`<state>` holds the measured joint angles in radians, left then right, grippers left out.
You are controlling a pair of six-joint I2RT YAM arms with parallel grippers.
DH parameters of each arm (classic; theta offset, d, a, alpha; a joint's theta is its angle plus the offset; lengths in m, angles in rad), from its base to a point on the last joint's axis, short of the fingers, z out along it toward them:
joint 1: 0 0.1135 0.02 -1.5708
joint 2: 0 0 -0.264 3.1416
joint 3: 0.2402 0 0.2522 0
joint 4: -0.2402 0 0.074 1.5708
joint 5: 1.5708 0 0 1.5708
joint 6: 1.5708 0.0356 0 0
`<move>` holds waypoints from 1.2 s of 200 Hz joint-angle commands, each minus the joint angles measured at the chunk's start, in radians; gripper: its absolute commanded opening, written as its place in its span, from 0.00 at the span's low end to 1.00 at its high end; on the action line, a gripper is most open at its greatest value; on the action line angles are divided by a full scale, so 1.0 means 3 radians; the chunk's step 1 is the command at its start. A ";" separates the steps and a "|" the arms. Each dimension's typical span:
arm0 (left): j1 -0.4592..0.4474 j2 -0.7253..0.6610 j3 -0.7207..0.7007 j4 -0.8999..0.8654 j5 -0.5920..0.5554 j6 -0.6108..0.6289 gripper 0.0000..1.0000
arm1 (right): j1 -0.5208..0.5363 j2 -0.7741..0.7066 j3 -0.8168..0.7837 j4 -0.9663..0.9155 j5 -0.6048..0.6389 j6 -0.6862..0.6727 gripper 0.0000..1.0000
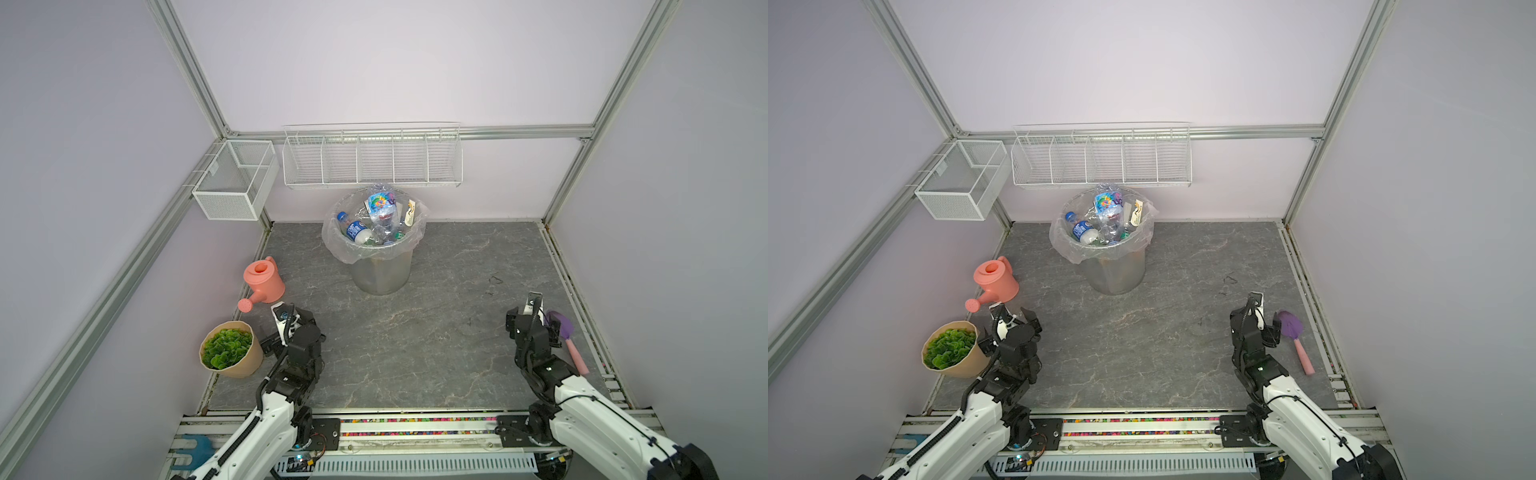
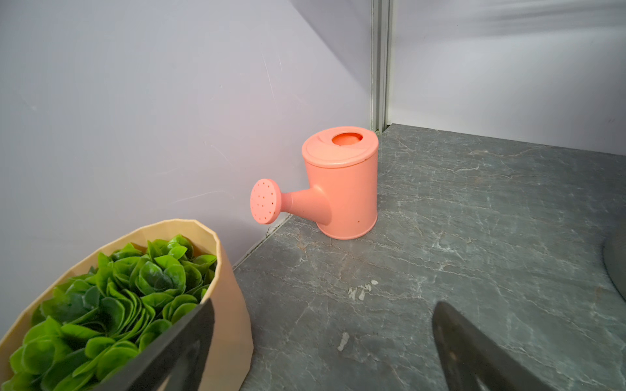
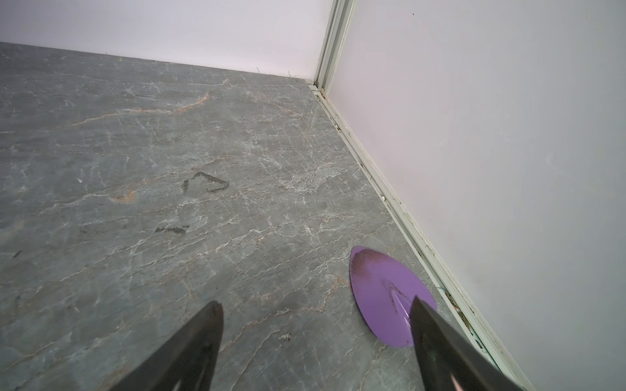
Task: Throw the plastic bottles in the bin
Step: Reset both arms
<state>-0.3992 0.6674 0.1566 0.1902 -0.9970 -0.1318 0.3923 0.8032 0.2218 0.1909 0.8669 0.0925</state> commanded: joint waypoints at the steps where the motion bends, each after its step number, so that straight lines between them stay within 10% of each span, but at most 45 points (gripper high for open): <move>1: 0.0018 0.0000 -0.0070 0.0310 -0.0032 0.0106 1.00 | -0.0056 0.0109 -0.0064 0.0432 -0.0039 -0.0131 0.88; 240: 0.0351 0.0682 -0.0323 0.1777 0.0100 0.0143 1.00 | -0.0107 0.1406 -0.0481 0.3222 -0.0584 -0.0856 0.88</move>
<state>-0.3107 0.8463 0.0727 0.6521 -0.9932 -0.0891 0.3660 1.1770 0.0917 1.0004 0.6960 -0.1211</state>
